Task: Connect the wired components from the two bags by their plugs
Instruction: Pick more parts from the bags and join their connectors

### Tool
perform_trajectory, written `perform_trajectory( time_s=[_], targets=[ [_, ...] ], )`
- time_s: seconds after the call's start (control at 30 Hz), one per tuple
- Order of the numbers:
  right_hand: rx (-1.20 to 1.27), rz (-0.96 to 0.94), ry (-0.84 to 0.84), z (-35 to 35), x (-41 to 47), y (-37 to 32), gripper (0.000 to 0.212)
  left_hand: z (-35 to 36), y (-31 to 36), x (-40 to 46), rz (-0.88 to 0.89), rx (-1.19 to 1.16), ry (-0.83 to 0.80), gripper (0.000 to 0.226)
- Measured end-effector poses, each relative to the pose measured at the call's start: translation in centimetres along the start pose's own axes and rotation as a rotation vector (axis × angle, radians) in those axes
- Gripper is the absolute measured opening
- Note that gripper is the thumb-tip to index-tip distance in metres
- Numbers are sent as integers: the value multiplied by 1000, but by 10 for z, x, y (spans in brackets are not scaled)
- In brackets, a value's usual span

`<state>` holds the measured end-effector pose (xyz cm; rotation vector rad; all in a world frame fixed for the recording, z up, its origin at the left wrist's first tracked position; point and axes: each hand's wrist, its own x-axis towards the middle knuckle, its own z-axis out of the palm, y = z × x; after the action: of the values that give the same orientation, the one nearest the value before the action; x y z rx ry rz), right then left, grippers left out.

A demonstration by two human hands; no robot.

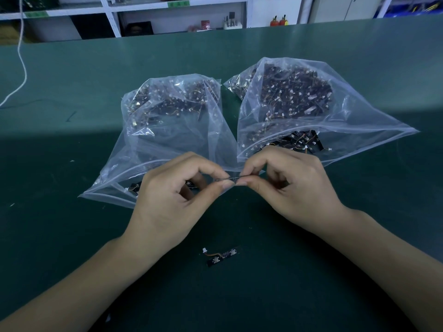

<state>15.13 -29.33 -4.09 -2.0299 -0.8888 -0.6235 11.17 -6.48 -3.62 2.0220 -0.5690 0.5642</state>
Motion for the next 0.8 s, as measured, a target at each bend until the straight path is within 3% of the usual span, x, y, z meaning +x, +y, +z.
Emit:
perform_trajectory(
  time_s=[0.6, 0.73, 0.8],
  targets=[
    [-3, 0, -59, -2, 0, 3, 15, -2, -5, 1, 81, 94, -29, 7],
    [-59, -5, -107, -11, 2, 14, 12, -4, -10, -1, 83, 173, -57, 38],
    [-103, 26, -93, -16, 3, 23, 9, -6, -11, -1, 74, 178, -58, 42]
  ],
)
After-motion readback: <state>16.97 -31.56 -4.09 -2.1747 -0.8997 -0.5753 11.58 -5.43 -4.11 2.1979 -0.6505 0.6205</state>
